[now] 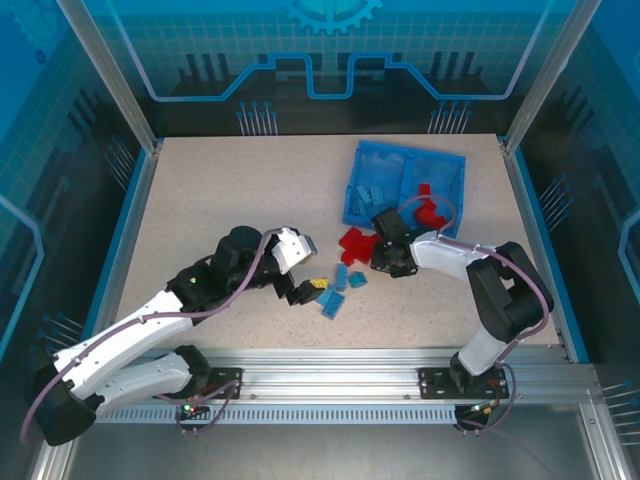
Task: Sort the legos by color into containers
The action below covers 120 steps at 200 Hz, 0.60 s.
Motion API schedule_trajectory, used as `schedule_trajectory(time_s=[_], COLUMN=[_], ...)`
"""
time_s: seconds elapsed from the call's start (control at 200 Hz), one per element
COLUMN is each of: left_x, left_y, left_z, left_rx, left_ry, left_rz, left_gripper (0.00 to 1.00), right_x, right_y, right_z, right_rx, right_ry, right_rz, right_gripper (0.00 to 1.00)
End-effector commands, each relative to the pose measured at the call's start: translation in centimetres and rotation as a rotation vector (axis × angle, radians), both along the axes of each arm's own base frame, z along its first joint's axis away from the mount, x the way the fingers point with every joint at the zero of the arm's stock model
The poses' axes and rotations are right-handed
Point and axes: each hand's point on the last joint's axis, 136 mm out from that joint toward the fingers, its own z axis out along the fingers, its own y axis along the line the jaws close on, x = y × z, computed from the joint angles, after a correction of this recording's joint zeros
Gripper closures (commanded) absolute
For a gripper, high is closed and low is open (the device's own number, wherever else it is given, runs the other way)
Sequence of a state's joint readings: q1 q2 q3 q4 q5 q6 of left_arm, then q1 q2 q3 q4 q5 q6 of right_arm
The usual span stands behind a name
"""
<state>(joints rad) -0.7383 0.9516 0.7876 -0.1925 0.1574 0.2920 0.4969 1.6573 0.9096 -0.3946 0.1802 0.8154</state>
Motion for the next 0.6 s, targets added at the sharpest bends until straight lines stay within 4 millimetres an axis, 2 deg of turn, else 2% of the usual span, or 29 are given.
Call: schedule_trajectory(time_s=[0.0, 0.22, 0.355, 0.49, 0.595], left_x=[0.0, 0.8, 2.0, 3.5, 4.3], left_y=[0.1, 1.0, 1.4, 1.4, 1.3], left_z=[1.2, 1.6, 2.4, 3.0, 3.2], left_rx=[-0.054, -0.089, -0.117, -0.141, -0.145], left_ry=[-0.018, -0.024, -0.037, -0.041, -0.035], left_rz=[-0.011, 0.025, 0.063, 0.100, 0.112], left_gripper=[0.01, 0.01, 0.01, 0.01, 0.01], right_x=[0.2, -1.6, -2.6, -1.3, 1.4], right_y=[-0.6, -1.6, -2.6, -4.2, -5.9], right_z=[1.1, 3.8, 7.5, 13.2, 16.1], right_rx=[-0.047, -0.095, -0.096, -0.105, -0.096], right_ry=[-0.023, -0.040, -0.093, -0.210, -0.261], right_rz=[-0.020, -0.021, -0.045, -0.052, -0.072], right_gripper=[0.75, 0.77, 0.77, 0.77, 0.77])
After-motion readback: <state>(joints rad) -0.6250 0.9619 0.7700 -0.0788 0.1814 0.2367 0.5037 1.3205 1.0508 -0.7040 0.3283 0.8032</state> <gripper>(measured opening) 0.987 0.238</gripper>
